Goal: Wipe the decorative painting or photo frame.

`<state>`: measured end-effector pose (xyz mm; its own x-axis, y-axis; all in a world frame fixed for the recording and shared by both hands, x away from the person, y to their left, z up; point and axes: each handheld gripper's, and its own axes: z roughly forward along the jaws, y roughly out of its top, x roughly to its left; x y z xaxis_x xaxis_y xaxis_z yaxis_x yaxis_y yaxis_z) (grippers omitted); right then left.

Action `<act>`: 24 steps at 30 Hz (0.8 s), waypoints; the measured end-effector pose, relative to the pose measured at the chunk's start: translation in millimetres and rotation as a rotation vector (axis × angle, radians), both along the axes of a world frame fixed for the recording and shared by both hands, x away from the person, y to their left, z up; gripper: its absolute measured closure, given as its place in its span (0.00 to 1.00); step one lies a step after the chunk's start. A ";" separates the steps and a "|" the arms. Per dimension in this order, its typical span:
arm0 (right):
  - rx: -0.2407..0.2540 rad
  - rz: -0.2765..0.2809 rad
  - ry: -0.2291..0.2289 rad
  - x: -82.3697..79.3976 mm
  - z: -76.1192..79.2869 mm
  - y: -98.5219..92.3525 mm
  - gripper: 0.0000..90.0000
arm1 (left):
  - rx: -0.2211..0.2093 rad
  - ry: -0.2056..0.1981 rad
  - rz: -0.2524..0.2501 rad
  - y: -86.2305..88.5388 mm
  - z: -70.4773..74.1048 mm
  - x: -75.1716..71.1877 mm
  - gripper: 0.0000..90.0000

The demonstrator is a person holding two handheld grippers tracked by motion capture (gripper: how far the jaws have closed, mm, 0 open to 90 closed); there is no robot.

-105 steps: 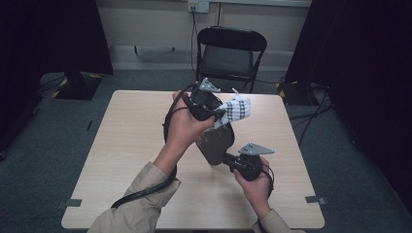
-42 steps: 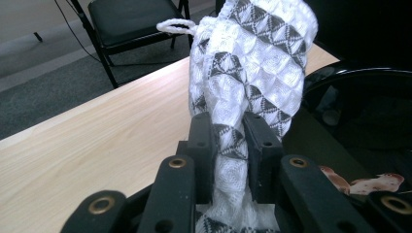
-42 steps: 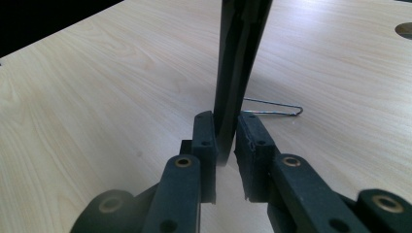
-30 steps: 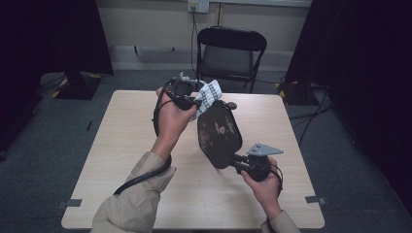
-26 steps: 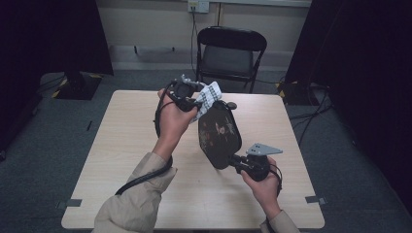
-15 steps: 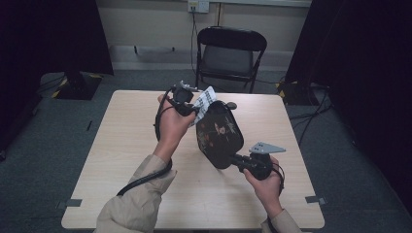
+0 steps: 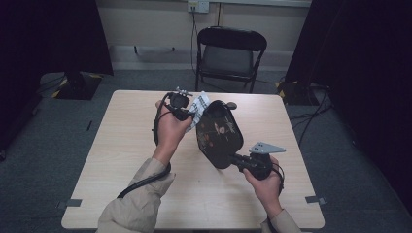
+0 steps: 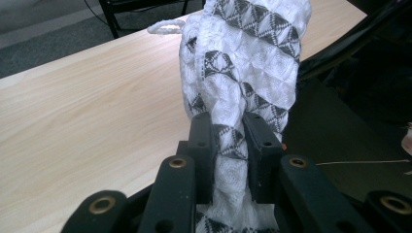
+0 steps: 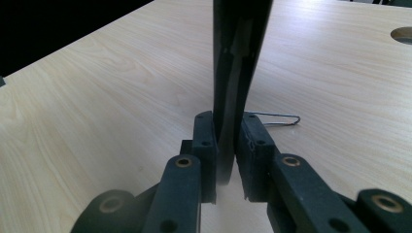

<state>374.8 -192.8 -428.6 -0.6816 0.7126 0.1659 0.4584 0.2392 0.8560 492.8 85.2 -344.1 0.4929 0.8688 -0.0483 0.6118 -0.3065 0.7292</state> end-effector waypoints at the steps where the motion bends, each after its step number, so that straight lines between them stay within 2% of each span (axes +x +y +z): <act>1: 0.002 0.001 0.001 0.0 0.0 0.0 0.88 | -0.003 0.003 0.005 0.2 -0.1 0.1 0.84; 9: 0.001 0.000 -0.002 0.1 0.2 0.4 0.88 | 0.001 0.018 0.025 -0.2 -5.1 0.6 0.84; 11: 0.002 -0.001 -0.002 0.0 0.2 0.5 0.88 | -0.010 0.024 0.030 1.4 -5.8 -0.1 0.84; 15: -0.001 -0.001 -0.003 -0.2 0.4 0.9 0.88 | -0.017 0.018 0.039 5.2 -2.5 -1.3 0.84; 18: 0.001 -0.003 -0.004 -0.1 0.5 1.3 0.88 | -0.019 0.000 0.048 8.3 6.0 -3.3 0.84; 20: 0.002 -0.004 -0.003 -0.1 0.5 1.4 0.88 | -0.032 -0.009 0.053 8.0 8.7 -3.7 0.84; 24: 0.001 -0.003 -0.004 -0.2 0.6 1.6 0.88 | -0.026 -0.018 0.039 3.3 9.9 -3.5 0.84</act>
